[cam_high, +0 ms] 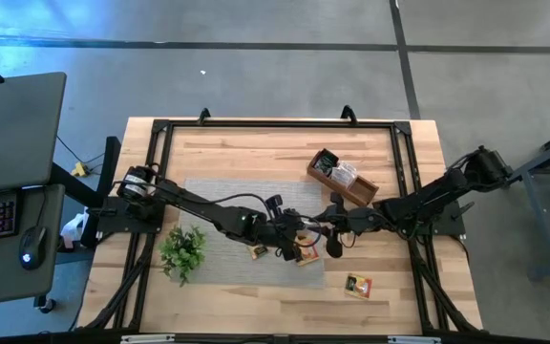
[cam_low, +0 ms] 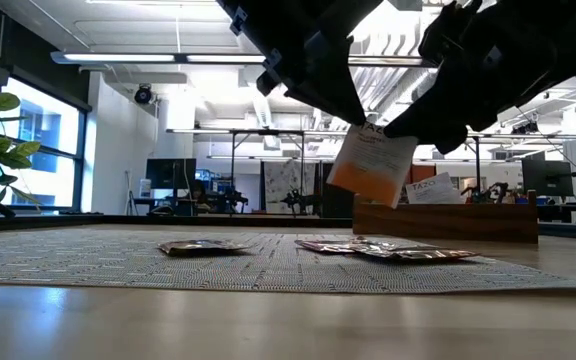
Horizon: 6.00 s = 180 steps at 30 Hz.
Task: Pick & Place Tea
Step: Put the orange tea bag into the middle section of the wooden organizer, then put the yellow tea bag into the right section of the wooden organizer
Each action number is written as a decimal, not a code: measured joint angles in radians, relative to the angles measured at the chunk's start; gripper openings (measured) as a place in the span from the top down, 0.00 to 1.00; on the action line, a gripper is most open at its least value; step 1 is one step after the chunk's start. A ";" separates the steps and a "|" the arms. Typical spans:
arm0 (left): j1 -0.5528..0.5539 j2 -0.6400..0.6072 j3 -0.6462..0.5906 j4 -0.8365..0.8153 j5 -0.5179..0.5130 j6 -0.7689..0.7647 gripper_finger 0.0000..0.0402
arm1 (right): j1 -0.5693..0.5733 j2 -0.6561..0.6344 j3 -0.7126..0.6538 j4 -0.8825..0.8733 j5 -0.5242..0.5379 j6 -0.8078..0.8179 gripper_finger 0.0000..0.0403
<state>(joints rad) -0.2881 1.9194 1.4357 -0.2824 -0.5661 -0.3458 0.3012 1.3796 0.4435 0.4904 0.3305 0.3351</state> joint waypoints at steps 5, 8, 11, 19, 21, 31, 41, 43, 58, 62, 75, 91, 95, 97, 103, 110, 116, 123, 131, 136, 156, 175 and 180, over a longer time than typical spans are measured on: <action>0.000 0.000 0.000 0.000 -0.028 0.000 1.00 | 0.000 0.000 0.000 0.000 0.000 0.001 0.73; 0.000 0.000 0.000 0.000 -0.028 0.000 1.00 | 0.000 0.000 0.000 -0.001 0.002 0.010 0.78; 0.000 0.000 0.000 0.000 -0.028 0.000 1.00 | 0.000 0.000 0.000 -0.018 0.003 0.015 0.85; 0.000 0.000 0.000 0.000 -0.028 0.000 1.00 | -0.001 0.000 0.002 -0.077 0.021 0.042 0.97; 0.000 0.000 0.000 -0.001 -0.028 0.000 1.00 | -0.001 0.000 0.002 -0.083 0.030 0.053 0.98; 0.001 0.000 0.000 -0.005 -0.032 0.030 0.88 | -0.001 0.000 0.000 -0.094 0.034 0.058 0.99; 0.001 0.000 -0.001 -0.014 -0.011 0.027 0.75 | -0.020 0.000 0.000 -0.092 0.267 0.080 1.00; 0.001 0.000 -0.001 -0.013 -0.001 0.027 0.74 | -0.041 -0.005 0.000 -0.093 0.312 0.064 1.00; 0.001 0.000 -0.001 -0.013 0.027 0.026 0.74 | -0.157 -0.344 0.000 -0.618 0.416 0.197 1.00; 0.001 0.000 -0.001 -0.012 0.027 0.026 0.74 | -0.192 -0.372 0.000 -0.793 0.443 0.302 1.00; 0.001 0.000 -0.001 -0.012 0.025 0.026 0.74 | -0.282 -0.289 0.000 -0.868 0.322 0.350 1.00; 0.001 0.000 -0.001 -0.012 0.024 0.026 0.74 | -0.282 -0.325 0.000 -0.868 0.319 0.294 0.99; 0.001 0.000 -0.001 -0.012 0.024 0.026 0.74 | -0.282 -0.325 0.000 -0.869 0.311 0.287 1.00; 0.001 0.000 -0.001 -0.012 0.024 0.026 0.74 | -0.282 -0.326 0.000 -0.869 0.312 0.284 1.00; 0.001 0.000 -0.001 -0.012 0.023 0.026 0.74 | -0.281 -0.326 0.058 -0.961 0.344 0.259 1.00; 0.001 0.000 -0.001 -0.012 0.024 0.026 0.74 | -0.281 -0.326 0.126 -1.068 0.276 0.269 1.00; 0.001 0.000 -0.001 -0.012 0.024 0.026 0.74 | -0.281 -0.326 0.086 -1.085 0.290 0.312 1.00; 0.001 0.000 -0.001 -0.012 0.024 0.026 0.74 | -0.282 -0.326 0.048 -1.051 0.289 0.266 0.98; 0.001 0.000 -0.001 -0.012 0.024 0.026 0.74 | -0.282 -0.326 0.048 -0.973 0.292 0.157 0.90; 0.001 0.001 -0.001 -0.012 0.024 0.026 0.74 | -0.282 -0.326 0.048 -0.958 0.312 0.154 0.81; 0.001 0.001 -0.001 -0.012 0.060 0.026 0.74 | 0.050 -0.326 0.178 -0.985 0.186 0.260 0.76; 0.001 0.001 -0.001 -0.011 0.061 0.026 0.74 | 0.340 -0.144 0.178 -0.666 -0.153 -0.177 0.77; 0.001 0.001 -0.001 -0.012 0.062 0.026 0.74 | 0.348 -0.064 0.178 -0.686 -0.311 -0.131 0.77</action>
<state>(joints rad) -0.2874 1.9202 1.4349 -0.2939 -0.5045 -0.3199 0.6491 1.3151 0.6216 -0.1955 0.0195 0.2037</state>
